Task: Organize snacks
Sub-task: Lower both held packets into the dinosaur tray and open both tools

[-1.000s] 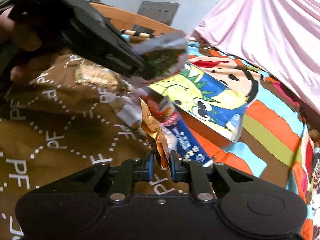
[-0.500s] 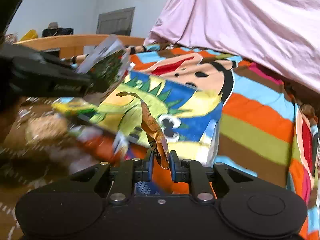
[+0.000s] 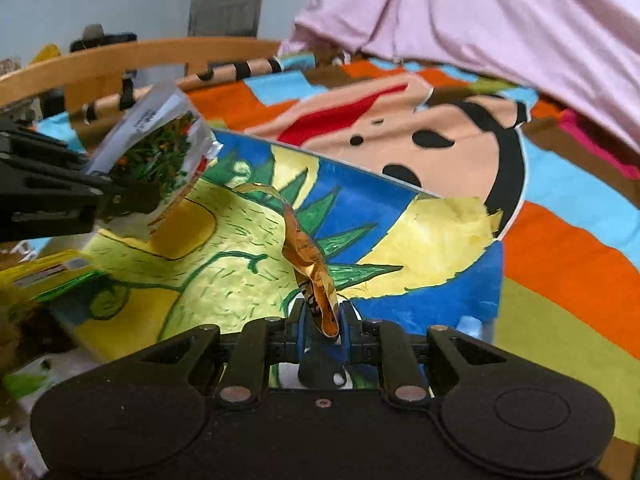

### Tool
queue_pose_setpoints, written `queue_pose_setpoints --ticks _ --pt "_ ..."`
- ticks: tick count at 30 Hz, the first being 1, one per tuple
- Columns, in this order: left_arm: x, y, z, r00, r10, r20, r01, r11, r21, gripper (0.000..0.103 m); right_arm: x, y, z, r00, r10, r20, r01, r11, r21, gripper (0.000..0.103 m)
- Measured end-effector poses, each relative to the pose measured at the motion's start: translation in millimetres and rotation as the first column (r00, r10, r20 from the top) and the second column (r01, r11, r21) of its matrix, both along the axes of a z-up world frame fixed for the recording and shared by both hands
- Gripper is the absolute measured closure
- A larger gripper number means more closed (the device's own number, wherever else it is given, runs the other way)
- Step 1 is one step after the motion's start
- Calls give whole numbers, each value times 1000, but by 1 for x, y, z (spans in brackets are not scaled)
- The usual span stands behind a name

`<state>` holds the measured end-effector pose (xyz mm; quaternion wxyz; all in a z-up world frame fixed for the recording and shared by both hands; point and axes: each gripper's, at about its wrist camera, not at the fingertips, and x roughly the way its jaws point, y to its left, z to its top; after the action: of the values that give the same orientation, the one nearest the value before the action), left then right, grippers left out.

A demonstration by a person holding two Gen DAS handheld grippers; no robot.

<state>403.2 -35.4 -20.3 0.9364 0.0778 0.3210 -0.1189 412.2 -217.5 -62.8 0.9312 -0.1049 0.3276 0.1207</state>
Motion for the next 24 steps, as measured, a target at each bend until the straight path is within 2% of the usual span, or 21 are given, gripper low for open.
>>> queue_pose_setpoints --ticks 7,10,13,15,17,19,21,23,24 --pt "38 7 -8 983 -29 -182 30 1000 1 91 34 12 3 987 -72 -146 69 997 -23 85" --pt "47 5 -13 971 -42 -234 40 999 -14 87 40 14 2 979 -105 -174 104 994 -19 77" --pt "47 1 -16 967 -34 -253 39 999 12 72 41 13 7 974 -128 -184 133 991 13 67" --pt "40 3 -16 970 -23 -240 24 1000 -2 55 39 12 11 979 -110 -170 117 993 33 60" --pt "29 9 -14 980 19 -199 -23 1000 -20 44 32 10 16 985 -91 -145 101 993 63 45" --pt "20 16 -10 985 58 -162 -68 996 -58 36 26 7 21 990 -54 -127 68 992 111 37" --pt "6 20 -6 987 100 -125 -110 991 -81 28 12 8 28 997 -24 -78 32 993 111 31" --pt "-12 25 1 986 143 -88 -150 984 -92 19 -3 7 35 999 -1 -38 6 990 138 22" --pt "-22 26 4 986 153 -62 -159 983 -95 14 -12 7 39 1000 10 -20 -7 987 158 21"
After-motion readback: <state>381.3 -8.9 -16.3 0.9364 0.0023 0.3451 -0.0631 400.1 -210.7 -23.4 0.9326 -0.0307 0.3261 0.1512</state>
